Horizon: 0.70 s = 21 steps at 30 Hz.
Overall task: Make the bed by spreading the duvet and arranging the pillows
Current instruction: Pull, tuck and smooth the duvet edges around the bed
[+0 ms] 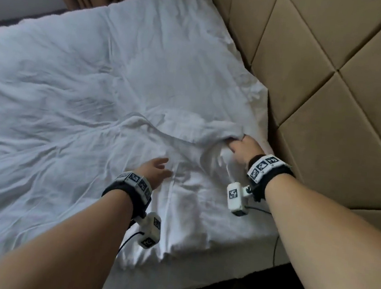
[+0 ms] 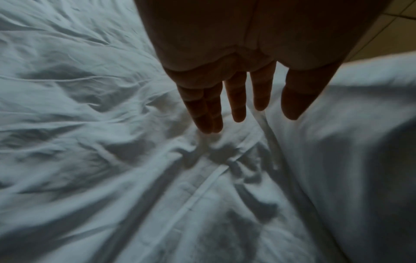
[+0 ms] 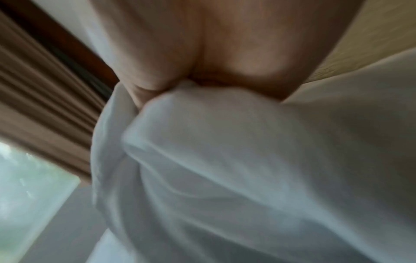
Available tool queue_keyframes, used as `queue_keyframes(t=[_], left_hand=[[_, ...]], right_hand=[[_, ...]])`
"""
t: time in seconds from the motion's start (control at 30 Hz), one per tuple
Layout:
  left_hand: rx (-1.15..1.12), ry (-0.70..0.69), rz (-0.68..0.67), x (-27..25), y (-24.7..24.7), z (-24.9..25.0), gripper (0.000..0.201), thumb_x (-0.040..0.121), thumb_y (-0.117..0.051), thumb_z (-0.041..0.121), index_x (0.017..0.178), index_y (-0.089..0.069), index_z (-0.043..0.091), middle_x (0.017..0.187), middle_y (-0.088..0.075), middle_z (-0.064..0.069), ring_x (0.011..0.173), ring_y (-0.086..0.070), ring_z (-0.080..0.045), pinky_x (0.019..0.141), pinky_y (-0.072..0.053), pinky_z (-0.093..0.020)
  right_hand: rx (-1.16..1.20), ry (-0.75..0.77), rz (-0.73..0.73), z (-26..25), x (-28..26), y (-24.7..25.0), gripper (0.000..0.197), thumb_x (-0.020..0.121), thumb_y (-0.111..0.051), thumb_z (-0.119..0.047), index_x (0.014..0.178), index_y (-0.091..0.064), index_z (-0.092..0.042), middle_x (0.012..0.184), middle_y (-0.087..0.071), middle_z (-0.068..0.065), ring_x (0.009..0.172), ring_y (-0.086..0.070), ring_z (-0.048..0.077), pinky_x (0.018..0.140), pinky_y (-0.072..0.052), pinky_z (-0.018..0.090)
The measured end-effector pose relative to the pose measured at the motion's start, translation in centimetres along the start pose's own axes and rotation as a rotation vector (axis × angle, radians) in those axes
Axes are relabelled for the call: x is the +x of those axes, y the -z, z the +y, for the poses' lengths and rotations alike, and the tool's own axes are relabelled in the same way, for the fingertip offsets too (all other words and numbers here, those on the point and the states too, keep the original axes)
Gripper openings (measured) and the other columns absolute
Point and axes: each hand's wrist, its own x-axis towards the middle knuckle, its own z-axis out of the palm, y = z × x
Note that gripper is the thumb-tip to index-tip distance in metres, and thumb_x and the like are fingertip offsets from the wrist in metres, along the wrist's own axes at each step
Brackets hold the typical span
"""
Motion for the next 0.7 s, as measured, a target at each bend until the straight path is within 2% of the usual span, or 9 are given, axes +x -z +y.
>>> queue_keyframes(t=[0.03, 0.07, 0.17, 0.27, 0.33, 0.43, 0.53, 0.63, 0.7], left_hand=[[0.006, -0.008, 0.024, 0.0, -0.1, 0.4, 0.058, 0.092, -0.074, 0.019, 0.146, -0.054, 0.024, 0.147, -0.055, -0.008, 0.121, -0.061, -0.026, 0.099, -0.053, -0.044], [0.018, -0.020, 0.056, 0.0, -0.2, 0.5, 0.057, 0.093, -0.073, 0.019, 0.146, -0.054, 0.023, 0.145, -0.057, -0.008, 0.115, -0.062, -0.023, 0.093, -0.053, -0.038], [0.025, -0.031, 0.140, 0.2, 0.4, 0.7, 0.052, 0.095, -0.069, 0.019, 0.145, -0.055, 0.021, 0.137, -0.064, -0.005, 0.100, -0.063, -0.017, 0.080, -0.047, -0.026], [-0.007, 0.007, 0.159, 0.3, 1.1, -0.6, 0.051, 0.094, -0.069, 0.023, 0.144, -0.056, 0.020, 0.130, -0.066, -0.001, 0.097, -0.068, -0.023, 0.088, -0.054, -0.033], [0.034, 0.055, 0.173, -0.2, 1.4, -2.1, 0.051, 0.093, -0.070, 0.024, 0.143, -0.057, 0.020, 0.130, -0.066, -0.001, 0.104, -0.066, -0.022, 0.096, -0.053, -0.037], [0.170, 0.128, 0.185, -0.4, 1.5, -5.4, 0.047, 0.093, -0.070, 0.023, 0.138, -0.062, 0.015, 0.125, -0.069, -0.004, 0.111, -0.065, -0.022, 0.097, -0.047, -0.027], [0.280, 0.284, 0.178, 0.0, 0.9, -9.8, 0.053, 0.089, -0.073, 0.028, 0.140, -0.060, 0.017, 0.136, -0.065, -0.008, 0.120, -0.062, -0.027, 0.101, -0.044, -0.025], [0.394, 0.442, 0.196, 0.1, 0.5, -13.5, 0.059, 0.077, -0.073, 0.038, 0.130, -0.064, 0.013, 0.125, -0.068, -0.012, 0.112, -0.065, -0.032, 0.100, -0.053, -0.040], [0.464, 0.531, 0.223, 0.5, 0.4, -16.4, 0.060, 0.079, -0.067, 0.049, 0.124, -0.065, 0.010, 0.124, -0.067, -0.016, 0.112, -0.064, -0.037, 0.099, -0.053, -0.045]], right_hand=[[0.129, -0.012, 0.019, -1.4, 0.3, 1.4, 0.034, 0.098, -0.061, -0.033, 0.122, -0.068, -0.010, 0.113, -0.068, 0.011, 0.108, -0.063, 0.027, 0.080, -0.040, 0.025], [0.207, -0.010, 0.057, -2.9, 0.9, 3.0, 0.039, 0.099, -0.058, -0.037, 0.122, -0.067, -0.007, 0.111, -0.068, 0.012, 0.106, -0.063, 0.027, 0.078, -0.039, 0.025], [0.160, -0.008, 0.166, -6.8, 4.0, 7.1, 0.055, 0.098, -0.052, -0.047, 0.131, -0.061, -0.003, 0.131, -0.063, 0.017, 0.121, -0.060, 0.033, 0.088, -0.044, 0.030], [0.097, -0.126, 0.238, -7.1, 6.6, 7.9, 0.083, 0.086, -0.049, -0.068, 0.142, -0.051, -0.007, 0.141, -0.055, 0.018, 0.126, -0.054, 0.037, 0.101, -0.040, 0.038], [0.062, -0.200, 0.194, -4.3, 7.4, 6.7, 0.097, 0.085, -0.043, -0.081, 0.149, -0.044, -0.007, 0.149, -0.047, 0.019, 0.132, -0.049, 0.038, 0.108, -0.035, 0.041], [0.093, -0.302, 0.127, 1.6, 6.3, 3.5, 0.129, 0.061, -0.045, -0.100, 0.152, -0.037, -0.008, 0.152, -0.045, 0.016, 0.134, -0.048, 0.038, 0.112, -0.035, 0.042], [0.026, -0.360, 0.104, 7.8, 4.5, 0.4, 0.120, 0.069, -0.057, -0.088, 0.159, -0.018, -0.018, 0.160, -0.035, 0.012, 0.142, -0.039, 0.036, 0.116, -0.030, 0.043], [-0.006, -0.387, 0.127, 12.5, 3.4, -1.5, 0.131, 0.053, -0.061, -0.093, 0.157, -0.015, -0.028, 0.156, -0.040, 0.010, 0.142, -0.039, 0.036, 0.117, -0.030, 0.049], [0.006, -0.377, 0.157, 15.3, 3.0, -2.3, 0.131, 0.052, -0.066, -0.090, 0.156, -0.017, -0.027, 0.153, -0.045, 0.010, 0.138, -0.044, 0.036, 0.116, -0.033, 0.048]])
